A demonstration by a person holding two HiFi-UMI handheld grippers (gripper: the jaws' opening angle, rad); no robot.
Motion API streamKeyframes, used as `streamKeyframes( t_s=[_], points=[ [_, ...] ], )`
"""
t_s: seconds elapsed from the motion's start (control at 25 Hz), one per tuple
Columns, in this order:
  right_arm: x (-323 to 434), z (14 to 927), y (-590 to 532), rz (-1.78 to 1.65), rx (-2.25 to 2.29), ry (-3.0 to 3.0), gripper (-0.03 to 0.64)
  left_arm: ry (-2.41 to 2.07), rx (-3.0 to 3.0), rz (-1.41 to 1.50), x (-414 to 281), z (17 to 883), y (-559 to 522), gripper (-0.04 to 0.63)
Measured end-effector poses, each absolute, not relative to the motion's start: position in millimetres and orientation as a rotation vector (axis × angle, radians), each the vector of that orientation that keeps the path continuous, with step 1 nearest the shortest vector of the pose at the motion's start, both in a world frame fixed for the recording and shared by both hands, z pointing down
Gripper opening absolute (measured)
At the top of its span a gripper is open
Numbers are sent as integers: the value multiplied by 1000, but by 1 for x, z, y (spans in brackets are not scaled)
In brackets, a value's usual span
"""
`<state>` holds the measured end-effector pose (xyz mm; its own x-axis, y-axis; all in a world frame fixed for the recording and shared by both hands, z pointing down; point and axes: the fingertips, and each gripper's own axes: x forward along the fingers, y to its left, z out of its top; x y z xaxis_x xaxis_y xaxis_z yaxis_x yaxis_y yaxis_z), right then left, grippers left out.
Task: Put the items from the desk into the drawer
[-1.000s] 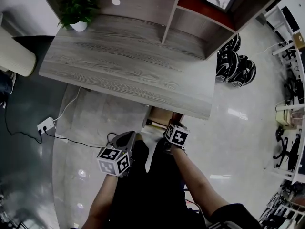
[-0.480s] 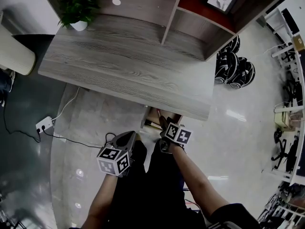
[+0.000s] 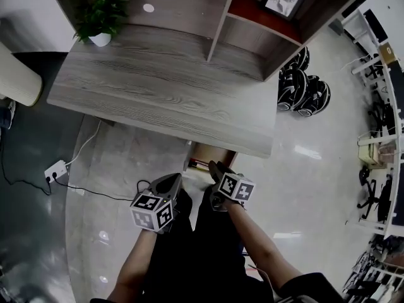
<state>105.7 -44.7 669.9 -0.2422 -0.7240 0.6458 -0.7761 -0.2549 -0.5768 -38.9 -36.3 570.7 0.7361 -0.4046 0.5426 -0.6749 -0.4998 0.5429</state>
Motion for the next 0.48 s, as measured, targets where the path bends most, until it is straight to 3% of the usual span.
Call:
streamKeyframes(
  t_s=[0.24, 0.48],
  points=[
    [117, 619, -28, 1561, 2079, -2007, -8, -818, 2198, 408, -29, 557, -30, 23],
    [114, 584, -11, 1646, 2126, -2168, -11, -891, 2197, 365, -24, 548, -23, 23]
  ],
)
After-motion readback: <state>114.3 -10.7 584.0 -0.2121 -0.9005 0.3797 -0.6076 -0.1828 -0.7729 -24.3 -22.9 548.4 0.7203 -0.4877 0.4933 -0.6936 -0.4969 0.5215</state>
